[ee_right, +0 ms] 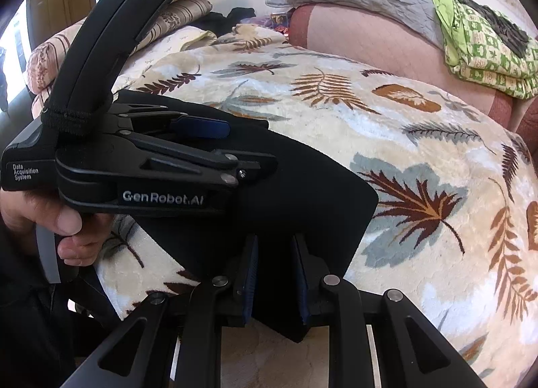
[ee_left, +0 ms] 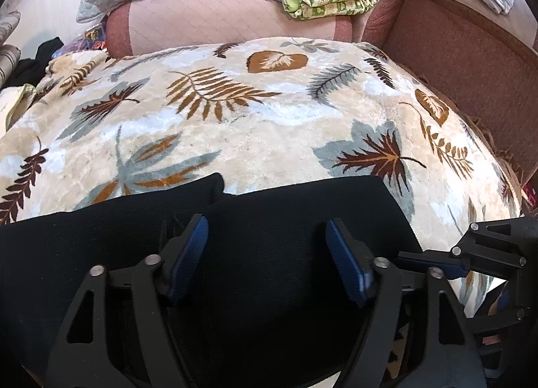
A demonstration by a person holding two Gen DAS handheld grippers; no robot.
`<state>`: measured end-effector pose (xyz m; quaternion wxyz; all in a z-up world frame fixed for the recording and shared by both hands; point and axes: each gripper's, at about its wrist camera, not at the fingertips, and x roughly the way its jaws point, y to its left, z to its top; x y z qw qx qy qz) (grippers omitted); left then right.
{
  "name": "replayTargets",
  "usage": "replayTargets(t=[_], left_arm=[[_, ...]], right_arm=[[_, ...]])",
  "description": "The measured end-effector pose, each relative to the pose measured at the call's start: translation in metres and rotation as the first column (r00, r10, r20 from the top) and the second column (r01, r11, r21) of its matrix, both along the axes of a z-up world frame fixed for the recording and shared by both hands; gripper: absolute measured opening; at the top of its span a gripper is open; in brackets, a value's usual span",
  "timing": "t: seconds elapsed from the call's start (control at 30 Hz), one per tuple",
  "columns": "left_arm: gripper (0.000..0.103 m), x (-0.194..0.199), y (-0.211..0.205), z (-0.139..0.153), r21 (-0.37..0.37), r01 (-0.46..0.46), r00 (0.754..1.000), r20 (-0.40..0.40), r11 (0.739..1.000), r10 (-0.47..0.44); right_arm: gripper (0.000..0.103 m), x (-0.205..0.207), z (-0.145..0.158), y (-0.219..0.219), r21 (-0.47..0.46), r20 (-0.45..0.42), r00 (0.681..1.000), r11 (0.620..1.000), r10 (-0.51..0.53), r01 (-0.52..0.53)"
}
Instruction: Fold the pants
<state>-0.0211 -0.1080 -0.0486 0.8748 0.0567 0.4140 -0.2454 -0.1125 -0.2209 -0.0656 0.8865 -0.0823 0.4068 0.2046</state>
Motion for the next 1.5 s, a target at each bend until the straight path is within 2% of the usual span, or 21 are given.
replayTargets(t=[0.13, 0.37, 0.5, 0.57, 0.7, 0.8, 0.83, 0.9, 0.93, 1.0, 1.1, 1.13, 1.17, 1.2, 1.27, 1.3, 1.33, 1.37, 1.4, 1.5], left_arm=[[0.078, -0.002, -0.005, -0.002, 0.024, -0.011, 1.000, 0.026, 1.000, 0.010], [0.078, 0.000, -0.003, -0.001, -0.003, -0.006, 1.000, -0.012, 1.000, 0.006], [0.074, -0.009, 0.000, 0.006, 0.005, 0.001, 1.000, 0.024, 1.000, -0.001], [0.074, -0.016, 0.012, 0.016, -0.054, -0.003, 0.999, 0.048, 0.999, 0.005], [0.075, -0.030, 0.053, 0.034, -0.167, -0.079, 0.995, 0.052, 0.983, 0.089], [0.076, -0.047, 0.092, 0.050, -0.258, -0.138, 0.987, 0.039, 0.956, 0.154], [0.079, -0.053, 0.104, 0.055, -0.290, -0.156, 0.984, 0.039, 0.944, 0.174], [0.082, -0.069, 0.137, 0.063, -0.357, -0.224, 0.968, 0.030, 0.907, 0.250], [0.087, -0.074, 0.151, 0.064, -0.382, -0.252, 0.960, 0.019, 0.889, 0.280], [0.090, -0.083, 0.185, 0.058, -0.429, -0.344, 0.930, -0.033, 0.835, 0.366], [0.090, -0.081, 0.239, 0.036, -0.473, -0.531, 0.838, -0.172, 0.703, 0.518], [0.090, -0.079, 0.255, 0.029, -0.499, -0.578, 0.807, -0.228, 0.646, 0.545], [0.090, -0.078, 0.273, 0.020, -0.529, -0.630, 0.766, -0.302, 0.569, 0.567], [0.090, -0.076, 0.287, 0.014, -0.551, -0.661, 0.738, -0.355, 0.510, 0.573], [0.090, -0.073, 0.304, 0.012, -0.592, -0.676, 0.718, -0.399, 0.438, 0.570], [0.090, -0.072, 0.309, 0.011, -0.594, -0.687, 0.708, -0.418, 0.419, 0.569], [0.090, -0.070, 0.316, 0.006, -0.584, -0.719, 0.676, -0.458, 0.378, 0.578], [0.090, -0.069, 0.321, 0.002, -0.582, -0.736, 0.655, -0.484, 0.346, 0.580], [0.090, -0.066, 0.323, -0.001, -0.583, -0.745, 0.646, -0.507, 0.325, 0.571], [0.090, -0.048, 0.324, -0.013, -0.590, -0.745, 0.659, -0.578, 0.311, 0.482]], right_arm=[[0.019, 0.000, 0.001, -0.001, 0.004, -0.005, 1.000, 1.000, -0.005, 0.005], [0.020, 0.000, 0.001, -0.001, 0.012, 0.001, 1.000, 1.000, -0.020, 0.020], [0.020, -0.001, 0.001, 0.000, 0.014, 0.019, 1.000, 1.000, -0.016, 0.016], [0.020, -0.002, 0.001, 0.001, 0.003, 0.027, 1.000, 1.000, -0.006, 0.006], [0.020, 0.000, 0.001, 0.000, 0.010, 0.009, 1.000, 1.000, -0.008, 0.008], [0.020, 0.000, 0.002, 0.001, 0.009, 0.005, 1.000, 1.000, -0.011, 0.011], [0.020, 0.000, 0.001, 0.001, 0.005, 0.005, 1.000, 1.000, -0.012, 0.012], [0.021, 0.000, 0.001, 0.003, -0.002, 0.006, 1.000, 1.000, -0.013, 0.013], [0.021, 0.001, 0.002, 0.003, -0.002, 0.004, 1.000, 1.000, -0.015, 0.015], [0.021, 0.001, 0.002, 0.003, -0.004, 0.001, 1.000, 1.000, -0.019, 0.019], [0.021, 0.001, 0.002, 0.005, -0.012, 0.003, 1.000, 1.000, -0.022, 0.022], [0.021, 0.001, 0.002, 0.005, -0.017, 0.004, 1.000, 1.000, -0.023, 0.023], [0.021, 0.001, 0.001, 0.006, -0.021, 0.005, 1.000, 0.999, -0.024, 0.024], [0.021, 0.001, 0.001, 0.006, -0.023, 0.006, 1.000, 0.999, -0.025, 0.025], [0.021, 0.001, 0.001, 0.007, -0.027, 0.008, 1.000, 0.999, -0.025, 0.025], [0.021, 0.001, 0.001, 0.007, -0.029, 0.009, 1.000, 0.999, -0.023, 0.024], [0.021, 0.001, 0.001, 0.007, -0.029, 0.009, 1.000, 0.999, -0.023, 0.023], [0.021, 0.002, 0.001, 0.007, -0.029, 0.009, 1.000, 0.999, -0.023, 0.024], [0.022, 0.001, 0.001, 0.007, -0.029, 0.009, 1.000, 0.999, -0.024, 0.025], [0.022, 0.001, 0.001, 0.008, -0.036, 0.014, 1.000, 0.999, -0.024, 0.024]])
